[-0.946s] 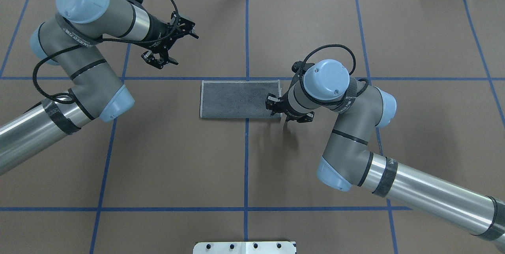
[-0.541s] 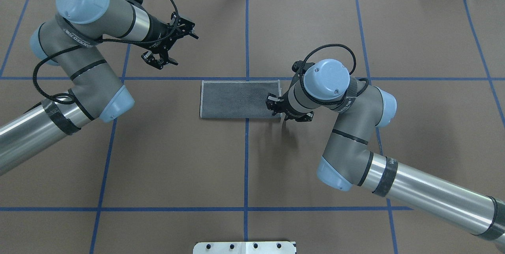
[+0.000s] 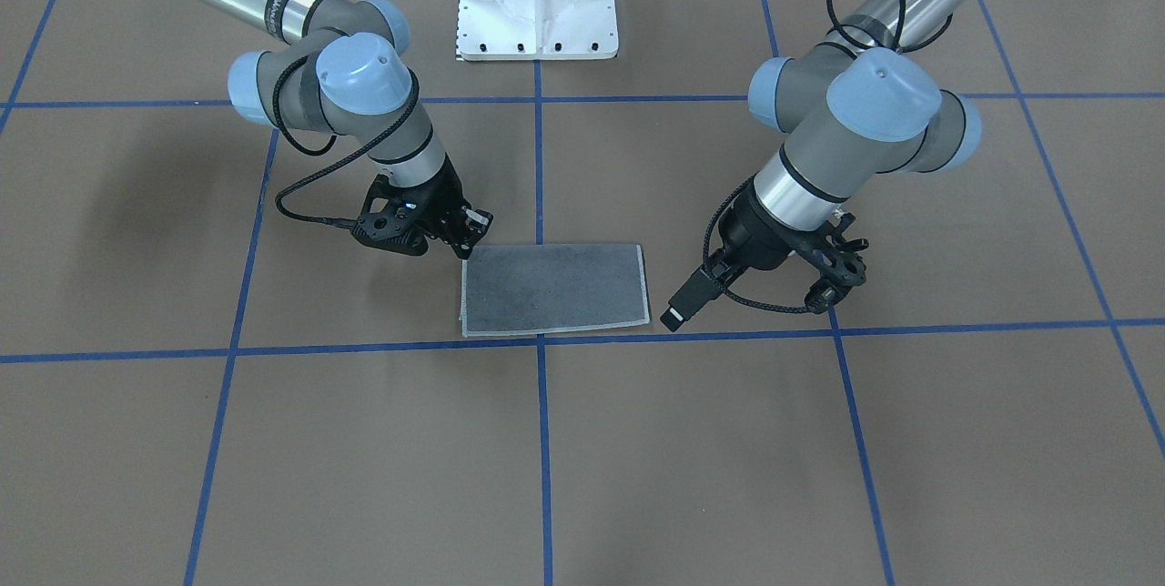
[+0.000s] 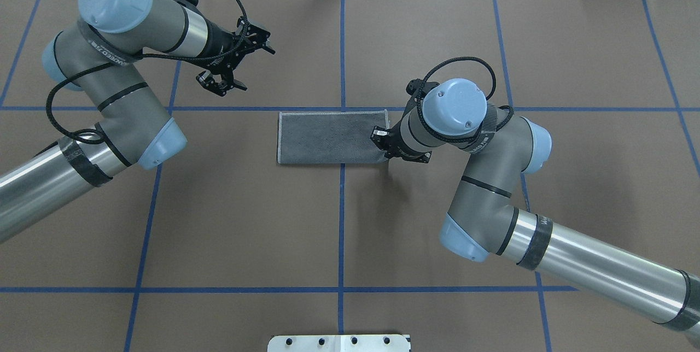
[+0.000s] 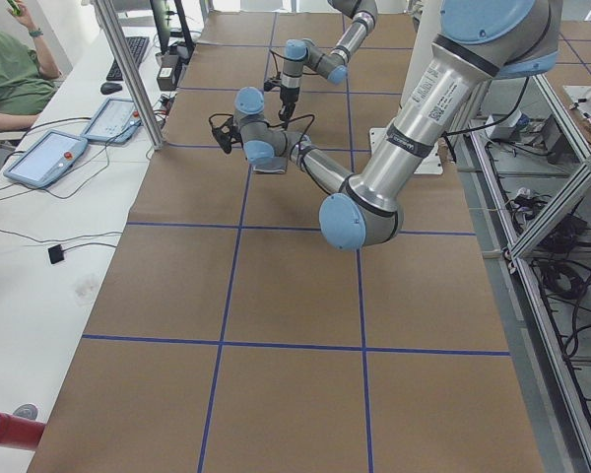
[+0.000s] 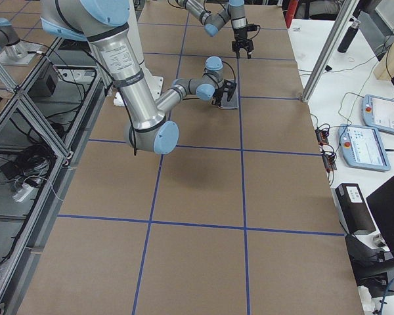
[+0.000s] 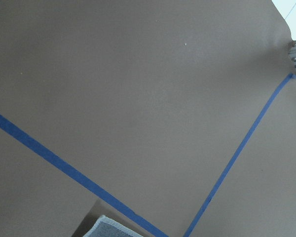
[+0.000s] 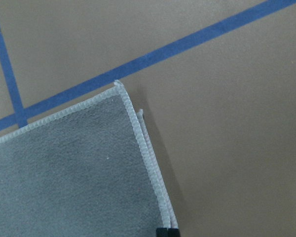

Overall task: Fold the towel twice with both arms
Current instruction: 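Grasp the folded towel's corner farthest from the left arm with the right gripper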

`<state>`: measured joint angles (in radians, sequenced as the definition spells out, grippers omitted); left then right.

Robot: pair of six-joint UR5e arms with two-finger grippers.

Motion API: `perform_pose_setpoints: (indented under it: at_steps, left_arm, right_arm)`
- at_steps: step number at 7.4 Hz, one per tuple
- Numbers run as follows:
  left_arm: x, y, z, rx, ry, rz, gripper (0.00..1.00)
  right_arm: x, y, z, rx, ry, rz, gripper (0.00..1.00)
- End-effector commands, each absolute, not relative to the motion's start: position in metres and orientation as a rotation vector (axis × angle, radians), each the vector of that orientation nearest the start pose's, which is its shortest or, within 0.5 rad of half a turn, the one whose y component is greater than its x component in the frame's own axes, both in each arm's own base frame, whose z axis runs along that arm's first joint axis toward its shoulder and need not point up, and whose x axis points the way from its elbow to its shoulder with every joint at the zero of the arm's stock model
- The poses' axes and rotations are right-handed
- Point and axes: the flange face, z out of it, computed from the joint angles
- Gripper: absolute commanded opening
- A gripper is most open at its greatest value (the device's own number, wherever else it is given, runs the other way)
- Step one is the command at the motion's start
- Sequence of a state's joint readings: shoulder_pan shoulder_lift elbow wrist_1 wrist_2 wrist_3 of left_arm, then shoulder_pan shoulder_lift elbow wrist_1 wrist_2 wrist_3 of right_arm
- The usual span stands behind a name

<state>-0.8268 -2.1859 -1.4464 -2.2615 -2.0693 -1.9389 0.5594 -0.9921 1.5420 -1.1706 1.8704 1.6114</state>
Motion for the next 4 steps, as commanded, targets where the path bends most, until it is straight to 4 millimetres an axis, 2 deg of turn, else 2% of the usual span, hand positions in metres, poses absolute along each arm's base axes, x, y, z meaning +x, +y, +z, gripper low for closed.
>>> perform_pose_setpoints:
  at_steps: [1,3,4]
  left_arm:
    - [0.418,-0.581,0.267,-0.169,1.252,-0.744,1.0]
    - [0.418,-0.581,0.269,-0.17,1.249,-0.746,1.0]
    - [0.418,-0.581,0.273,-0.172,1.244,-0.748,1.0]
  right_arm:
    - [-0.526,-0.458,0.269,-0.048,-1.031,0.422,0.0]
    - [-0.513,-0.438,0.261,-0.128,-1.068,0.414,0.0]
    - [-0.508,-0.413,0.252,-0.171,-1.096,0.413,0.0]
